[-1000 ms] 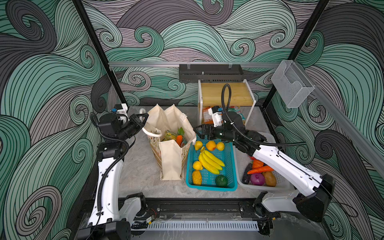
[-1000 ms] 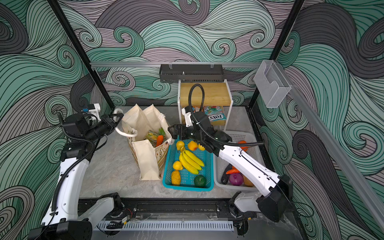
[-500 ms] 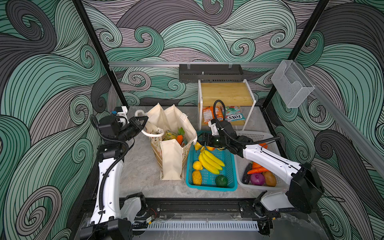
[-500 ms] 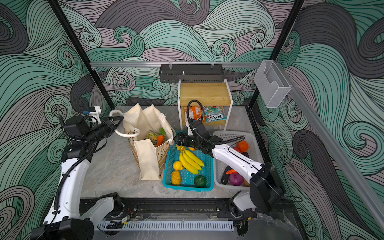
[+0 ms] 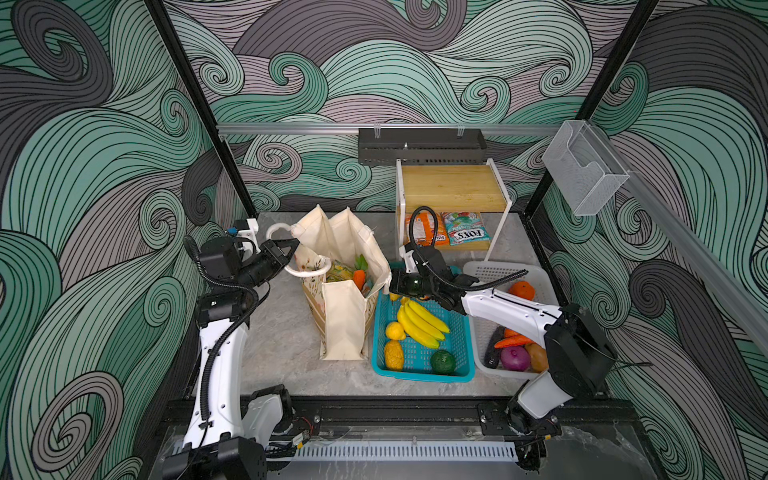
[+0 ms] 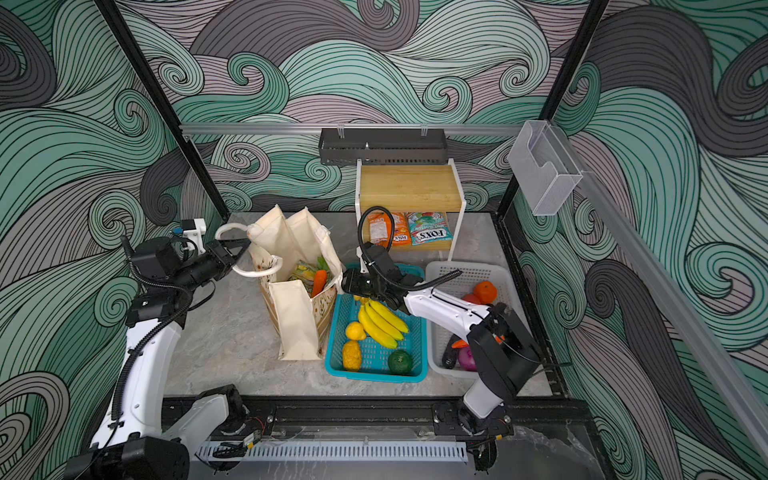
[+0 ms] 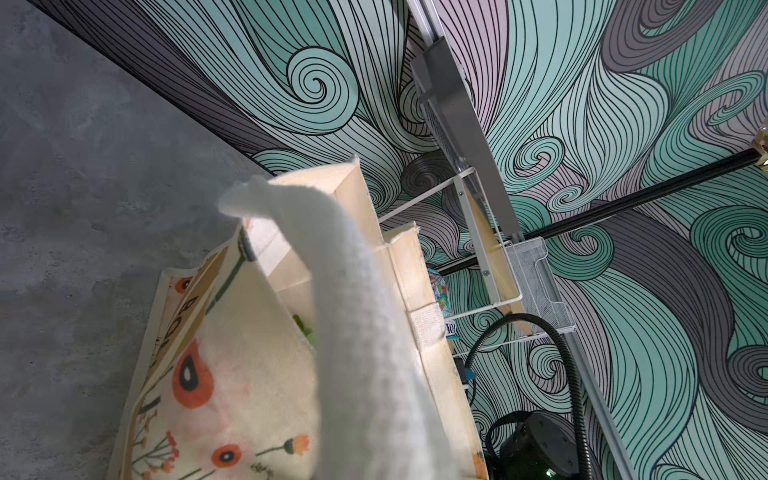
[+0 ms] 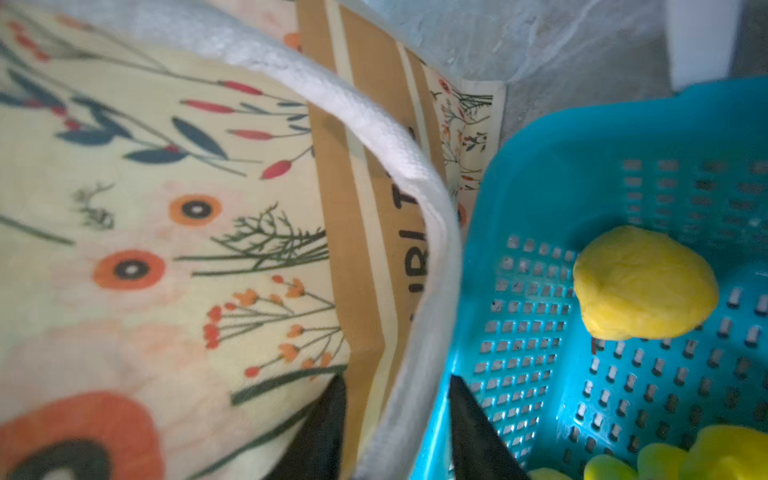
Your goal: Place the food into the grocery bag and tie it
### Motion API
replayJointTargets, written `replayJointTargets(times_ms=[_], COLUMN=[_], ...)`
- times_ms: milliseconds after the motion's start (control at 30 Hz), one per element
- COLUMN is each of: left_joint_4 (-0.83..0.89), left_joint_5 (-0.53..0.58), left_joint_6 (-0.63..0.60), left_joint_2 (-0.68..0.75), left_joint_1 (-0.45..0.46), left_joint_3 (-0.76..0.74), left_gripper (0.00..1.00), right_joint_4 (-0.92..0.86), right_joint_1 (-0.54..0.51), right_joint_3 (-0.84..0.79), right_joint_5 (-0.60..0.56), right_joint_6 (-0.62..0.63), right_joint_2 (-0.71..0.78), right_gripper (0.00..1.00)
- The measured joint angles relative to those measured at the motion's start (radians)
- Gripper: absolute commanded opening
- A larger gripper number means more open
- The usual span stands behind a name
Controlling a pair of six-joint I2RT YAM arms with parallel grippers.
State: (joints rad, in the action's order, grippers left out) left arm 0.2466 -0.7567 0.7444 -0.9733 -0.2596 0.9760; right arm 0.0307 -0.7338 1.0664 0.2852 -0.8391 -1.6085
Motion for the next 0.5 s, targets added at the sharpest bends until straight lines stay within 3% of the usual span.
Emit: replayJointTargets(times_ms=[200, 500], left_joint_4=[0.003, 0.095], left_joint_5=[0.002, 0.019], left_joint_6=[0.009, 0.003], left_joint_2=[0.000, -0.011], left_joint_1=[-0.015, -0.021], left_joint_3=[0.002, 0.177], left_gripper=[0.19, 0.20], right_joint_4=[-0.030, -0.203], right_joint_1=[0.003, 0.016], right_joint_3=[0.000, 0.086], right_joint_5=[-0.077, -0.227], right_joint_6=[0.034, 0.279], right_joint_2=[0.067, 0.265], right_gripper=[0.00, 0.00])
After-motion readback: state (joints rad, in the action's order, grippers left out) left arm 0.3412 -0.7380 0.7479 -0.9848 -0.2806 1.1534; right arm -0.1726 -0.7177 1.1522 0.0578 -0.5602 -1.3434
